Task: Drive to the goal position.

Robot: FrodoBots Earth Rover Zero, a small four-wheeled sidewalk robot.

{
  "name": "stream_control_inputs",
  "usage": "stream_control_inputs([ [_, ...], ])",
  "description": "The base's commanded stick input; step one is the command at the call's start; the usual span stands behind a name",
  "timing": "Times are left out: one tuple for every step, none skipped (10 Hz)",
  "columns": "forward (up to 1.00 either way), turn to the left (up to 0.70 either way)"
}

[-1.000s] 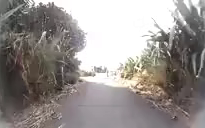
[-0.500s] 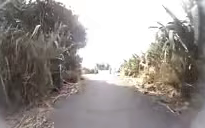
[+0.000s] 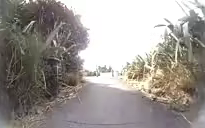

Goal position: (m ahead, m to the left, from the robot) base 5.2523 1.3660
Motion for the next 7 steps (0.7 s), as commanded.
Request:
stream_control_inputs([
  [0.70, 0.00],
  [0.70, 0.00],
  [0.70, 0.00],
  [0.70, 0.00],
  [0.70, 0.00],
  [0.70, 0.00],
  [0.70, 0.00],
])
